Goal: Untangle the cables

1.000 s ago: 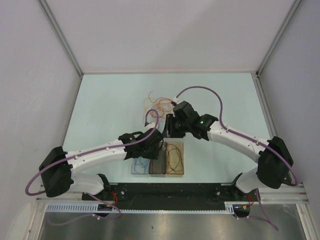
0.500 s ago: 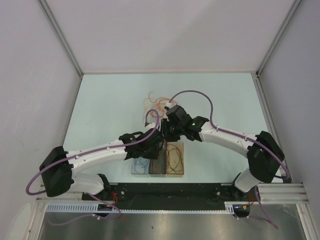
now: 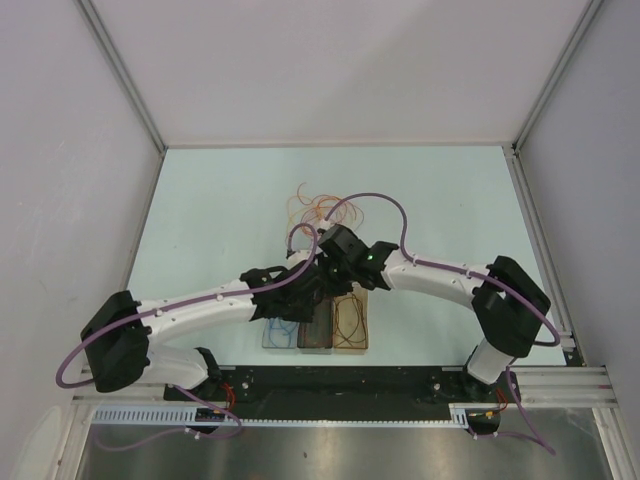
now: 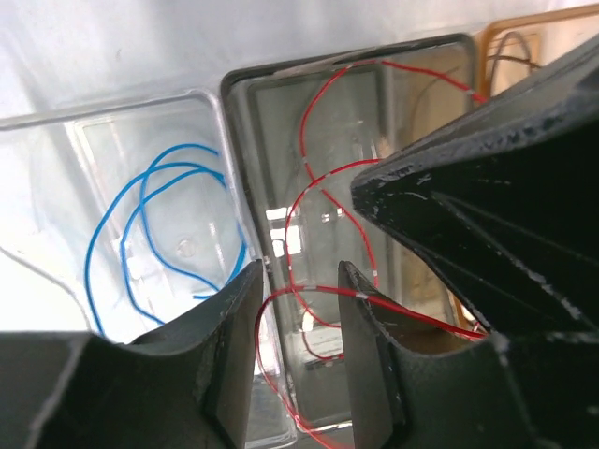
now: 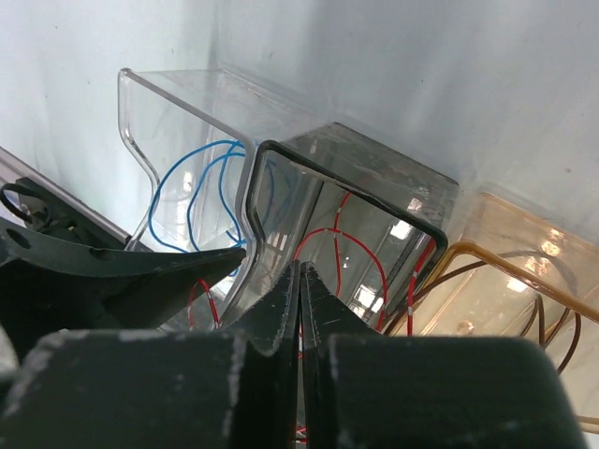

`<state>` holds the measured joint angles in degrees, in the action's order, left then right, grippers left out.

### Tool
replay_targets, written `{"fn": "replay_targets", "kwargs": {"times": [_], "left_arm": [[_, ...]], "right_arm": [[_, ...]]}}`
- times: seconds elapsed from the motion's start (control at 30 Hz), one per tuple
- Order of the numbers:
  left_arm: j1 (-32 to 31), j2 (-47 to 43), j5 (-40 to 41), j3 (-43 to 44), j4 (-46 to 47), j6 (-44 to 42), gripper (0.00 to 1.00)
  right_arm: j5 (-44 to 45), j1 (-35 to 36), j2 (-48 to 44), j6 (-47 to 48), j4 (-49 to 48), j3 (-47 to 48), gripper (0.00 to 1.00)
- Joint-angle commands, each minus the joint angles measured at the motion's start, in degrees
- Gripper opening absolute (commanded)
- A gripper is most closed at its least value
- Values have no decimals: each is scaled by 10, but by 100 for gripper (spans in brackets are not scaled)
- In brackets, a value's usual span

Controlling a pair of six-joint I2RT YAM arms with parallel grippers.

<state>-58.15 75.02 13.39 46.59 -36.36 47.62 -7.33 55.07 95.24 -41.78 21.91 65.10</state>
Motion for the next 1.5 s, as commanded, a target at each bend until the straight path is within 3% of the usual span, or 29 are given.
{"fn": "replay_targets", "kwargs": {"times": [0.0,0.17,0.4,0.5,0.9,1.17,1.47], "left_arm": [[-5,-13,0,10,32,-12,43],[-5,-38,-2,0,43,-13,45],[-5,-22,-30,-19,95,-21,27],[-5,-12,-34,-23,110,-19,19],[-4,19,-43,-35,146,-22,4],[-2,16,-43,-48,159,-24,2],[3,12,-47,-61,170,-24,1]], "right_arm": [[4,14,17,6,-13,19,0],[7,-12,5,18,-3,19,5],[-66,-94,-66,65,-29,20,43],[-97,-112,-78,86,-26,19,48],[-128,-134,-147,178,34,7,49],[-192,-138,-158,202,3,-30,52],[-159,-104,-110,182,-6,-31,51]]}}
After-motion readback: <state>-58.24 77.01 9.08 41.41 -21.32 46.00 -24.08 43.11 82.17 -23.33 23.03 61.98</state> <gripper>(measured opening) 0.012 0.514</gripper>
